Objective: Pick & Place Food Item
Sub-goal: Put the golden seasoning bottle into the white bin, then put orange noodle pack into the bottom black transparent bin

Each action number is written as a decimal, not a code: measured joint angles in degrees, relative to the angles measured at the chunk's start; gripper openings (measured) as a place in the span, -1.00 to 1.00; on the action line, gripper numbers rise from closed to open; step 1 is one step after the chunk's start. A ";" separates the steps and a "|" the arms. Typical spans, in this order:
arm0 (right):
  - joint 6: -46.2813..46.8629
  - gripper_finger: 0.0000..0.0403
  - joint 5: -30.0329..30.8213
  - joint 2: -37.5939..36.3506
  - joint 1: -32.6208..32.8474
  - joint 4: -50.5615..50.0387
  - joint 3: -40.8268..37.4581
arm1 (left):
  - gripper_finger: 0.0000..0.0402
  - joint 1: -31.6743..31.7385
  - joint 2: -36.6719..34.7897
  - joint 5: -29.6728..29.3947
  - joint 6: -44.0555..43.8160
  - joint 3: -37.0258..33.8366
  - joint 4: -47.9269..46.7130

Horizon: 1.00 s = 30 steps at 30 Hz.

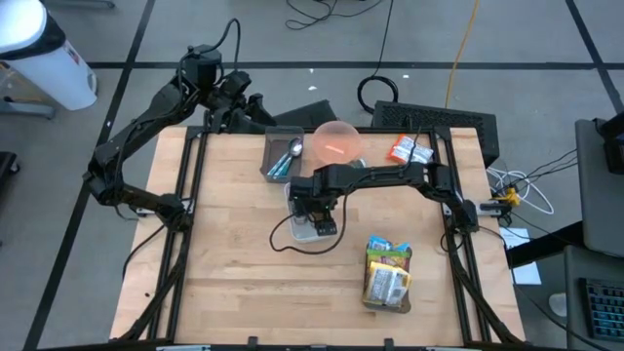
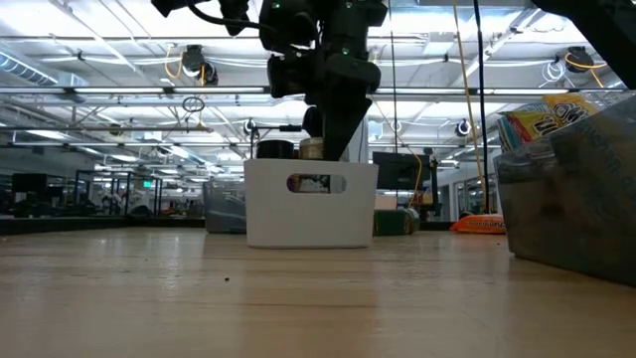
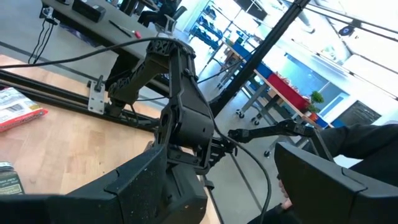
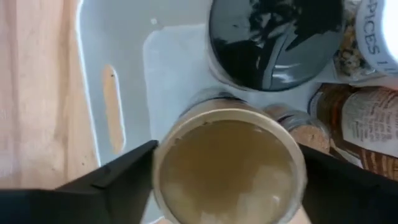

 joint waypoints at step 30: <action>15.27 0.94 6.46 -25.29 -1.26 17.31 0.04 | 0.53 -4.91 0.02 -24.79 -5.90 -0.02 0.04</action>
